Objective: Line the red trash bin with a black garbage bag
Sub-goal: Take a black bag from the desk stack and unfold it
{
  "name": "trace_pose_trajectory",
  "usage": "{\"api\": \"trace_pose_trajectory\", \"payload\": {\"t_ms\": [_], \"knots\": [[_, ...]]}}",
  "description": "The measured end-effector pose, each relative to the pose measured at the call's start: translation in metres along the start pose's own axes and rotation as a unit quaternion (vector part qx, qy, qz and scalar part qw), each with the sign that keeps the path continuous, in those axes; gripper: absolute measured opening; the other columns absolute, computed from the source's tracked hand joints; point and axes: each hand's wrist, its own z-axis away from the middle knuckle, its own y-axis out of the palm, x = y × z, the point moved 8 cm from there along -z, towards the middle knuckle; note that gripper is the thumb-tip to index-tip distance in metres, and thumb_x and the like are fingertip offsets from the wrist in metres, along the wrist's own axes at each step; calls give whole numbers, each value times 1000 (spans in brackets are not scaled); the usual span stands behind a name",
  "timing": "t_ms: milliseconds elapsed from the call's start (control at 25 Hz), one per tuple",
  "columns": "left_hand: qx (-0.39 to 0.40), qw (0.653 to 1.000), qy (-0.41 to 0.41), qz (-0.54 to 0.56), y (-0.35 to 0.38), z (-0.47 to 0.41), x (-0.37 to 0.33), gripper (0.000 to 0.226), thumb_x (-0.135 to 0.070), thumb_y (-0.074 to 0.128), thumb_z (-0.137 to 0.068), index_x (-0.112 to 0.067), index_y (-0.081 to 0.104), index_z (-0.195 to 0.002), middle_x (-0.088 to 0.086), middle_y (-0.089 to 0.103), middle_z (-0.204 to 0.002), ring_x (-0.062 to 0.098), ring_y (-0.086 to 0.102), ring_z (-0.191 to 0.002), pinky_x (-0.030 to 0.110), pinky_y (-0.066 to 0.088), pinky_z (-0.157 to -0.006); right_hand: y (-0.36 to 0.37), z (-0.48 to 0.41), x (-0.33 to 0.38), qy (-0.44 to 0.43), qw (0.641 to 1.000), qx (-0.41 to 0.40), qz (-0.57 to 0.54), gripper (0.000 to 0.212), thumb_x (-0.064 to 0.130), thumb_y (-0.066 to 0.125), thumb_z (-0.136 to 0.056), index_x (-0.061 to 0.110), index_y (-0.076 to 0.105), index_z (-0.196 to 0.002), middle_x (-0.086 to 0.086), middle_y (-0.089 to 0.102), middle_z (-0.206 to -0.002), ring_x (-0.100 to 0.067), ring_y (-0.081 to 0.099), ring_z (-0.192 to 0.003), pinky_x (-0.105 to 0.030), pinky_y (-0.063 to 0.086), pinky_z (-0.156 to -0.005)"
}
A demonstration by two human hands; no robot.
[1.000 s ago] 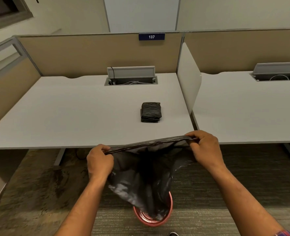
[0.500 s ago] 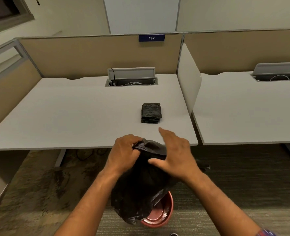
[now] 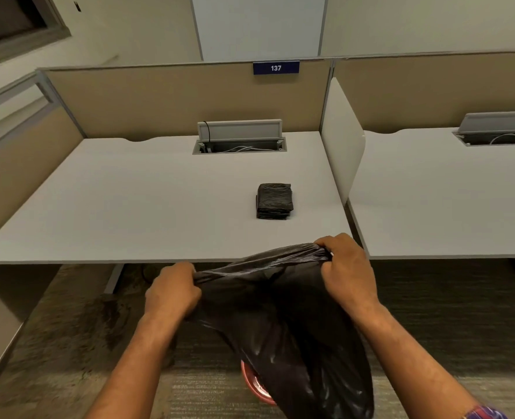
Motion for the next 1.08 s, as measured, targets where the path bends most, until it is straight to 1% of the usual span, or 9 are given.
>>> {"api": "trace_pose_trajectory", "payload": {"t_ms": [80,240,400,480,560,600,760,880,1080], "knots": [[-30,990,-52,124,1,-1,22,19,-10,64,-95,-23,71,-107,5,71,-100,21,67,-81,38,59,-75,-1,3,-12,4,1000,-15,7,40,1,57,-94,19,73,-126,-4,69,-109,-19,65,-97,-28,49,-80],[-141,926,-68,343,-18,12,20,44,12,53,-91,-14,70,-122,8,69,-111,32,67,-101,38,52,-79,-17,10,-11,3,998,-57,-26,41,-8,54,-87,11,74,-117,-5,73,-99,-19,66,-89,-28,53,-78],[-404,851,160,294,-77,59,-8,29,9,59,-90,1,73,-114,5,70,-102,24,67,-94,34,55,-79,-40,36,14,-107,984,-127,-64,45,-16,53,-79,6,72,-114,-4,72,-94,-20,66,-81,-29,57,-70],[-329,886,252,210,-61,47,-20,26,-4,65,-95,-4,76,-118,5,75,-106,22,69,-96,34,57,-81,-12,39,1,-83,996,-26,-9,36,-6,53,-84,14,69,-110,-5,72,-94,-25,66,-79,-40,57,-67],[-131,964,195,123,-15,15,-12,33,-6,66,-91,-21,80,-118,5,81,-109,27,75,-102,38,60,-85,26,44,-41,20,990,129,61,29,6,52,-90,25,66,-106,-3,74,-96,-22,64,-77,-42,55,-70],[-82,978,163,99,3,9,-3,37,-3,66,-89,-25,80,-115,3,81,-107,26,75,-102,38,59,-86,35,48,-56,52,984,158,57,30,7,52,-89,29,66,-105,-2,75,-95,-20,65,-78,-42,57,-72],[-54,982,127,129,28,5,19,42,1,70,-89,-27,79,-119,-6,74,-110,12,65,-100,34,56,-94,38,59,-90,112,984,135,-16,42,-4,53,-88,26,64,-116,3,71,-96,-16,68,-86,-34,56,-73],[-5,982,159,105,54,1,23,44,-2,72,-88,-32,79,-120,-8,75,-113,13,68,-105,35,57,-97,50,68,-104,108,982,156,-13,39,-7,53,-85,30,57,-98,6,66,-83,-16,65,-77,-33,50,-62],[13,980,176,89,98,-4,21,41,-5,70,-87,-32,81,-116,-7,74,-101,15,68,-96,37,59,-86,80,82,-138,139,979,148,11,41,-11,55,-76,27,55,-91,4,63,-78,-22,59,-73,-43,48,-63]]}}
